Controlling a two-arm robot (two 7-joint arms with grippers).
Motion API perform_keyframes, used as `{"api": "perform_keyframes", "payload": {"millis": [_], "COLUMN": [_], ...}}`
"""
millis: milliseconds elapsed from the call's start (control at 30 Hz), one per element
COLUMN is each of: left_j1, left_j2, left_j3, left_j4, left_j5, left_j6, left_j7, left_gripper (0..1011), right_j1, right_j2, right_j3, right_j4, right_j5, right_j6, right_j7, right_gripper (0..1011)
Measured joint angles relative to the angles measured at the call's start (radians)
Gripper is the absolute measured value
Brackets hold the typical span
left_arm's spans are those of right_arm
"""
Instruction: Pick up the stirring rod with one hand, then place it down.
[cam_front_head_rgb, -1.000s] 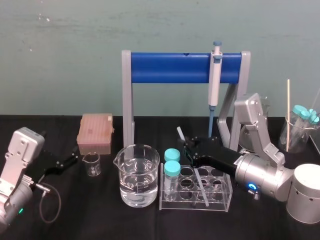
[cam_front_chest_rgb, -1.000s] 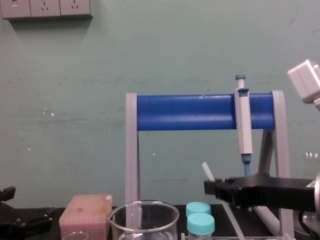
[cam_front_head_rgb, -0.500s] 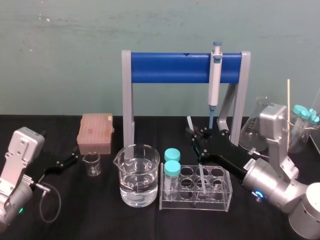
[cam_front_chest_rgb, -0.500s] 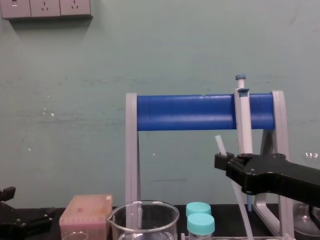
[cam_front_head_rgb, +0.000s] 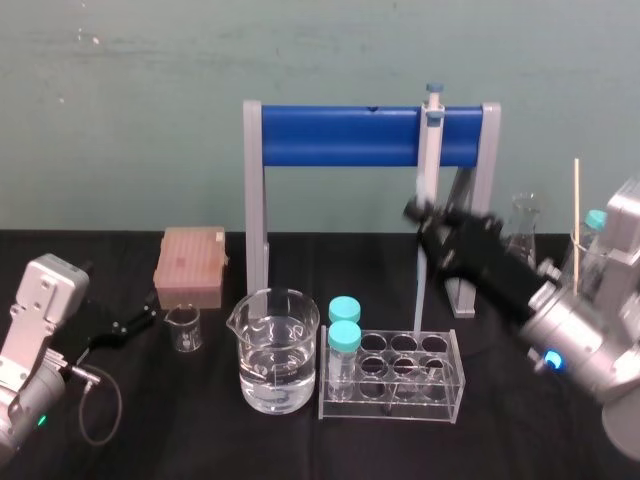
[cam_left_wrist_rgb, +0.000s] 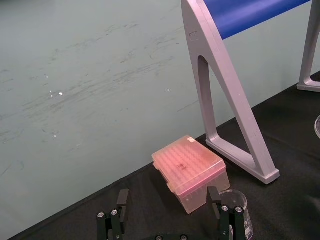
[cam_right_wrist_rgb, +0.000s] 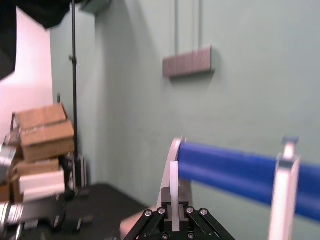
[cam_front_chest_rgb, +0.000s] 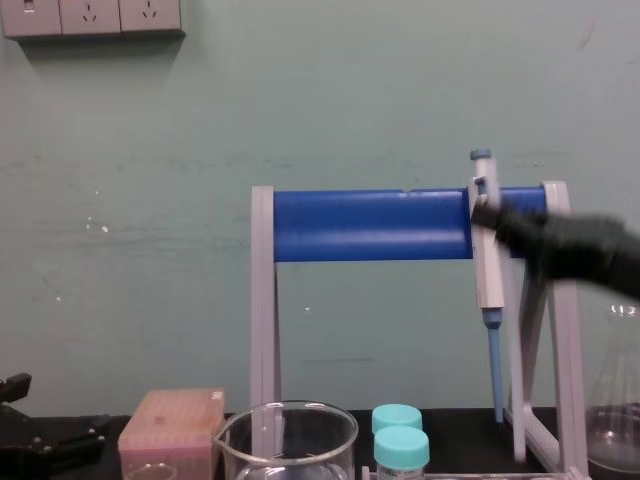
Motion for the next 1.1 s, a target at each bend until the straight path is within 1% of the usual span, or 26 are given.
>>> {"api": "perform_keyframes", "payload": {"millis": [167, 267, 367, 600, 1100], "left_j1": [0.000, 0.000, 0.000, 0.000, 0.000], "left_j2": [0.000, 0.000, 0.000, 0.000, 0.000], "left_j3": [0.000, 0.000, 0.000, 0.000, 0.000], "left_j4": [0.000, 0.000, 0.000, 0.000, 0.000], "left_j5": [0.000, 0.000, 0.000, 0.000, 0.000], "left_j6": [0.000, 0.000, 0.000, 0.000, 0.000], "left_j7": [0.000, 0.000, 0.000, 0.000, 0.000], "left_gripper": [1000, 1000, 1000, 1000, 1000], "right_j1": [0.025, 0.037, 0.044, 0.051, 0.060], "right_j2": [-0.003, -0.001, 0.002, 0.005, 0.003], "right_j3": [0.048, 0.064, 0.071, 0.073, 0.064], "right_j4": [-0.040, -0.051, -0.055, -0.052, -0.037], "right_j5": [0.067, 0.083, 0.085, 0.084, 0.074], "right_j6": [0.023, 0.024, 0.023, 0.025, 0.032], "right_j7": [0.005, 0.005, 0.004, -0.003, -0.008], "right_gripper": [69, 69, 69, 69, 69]}}
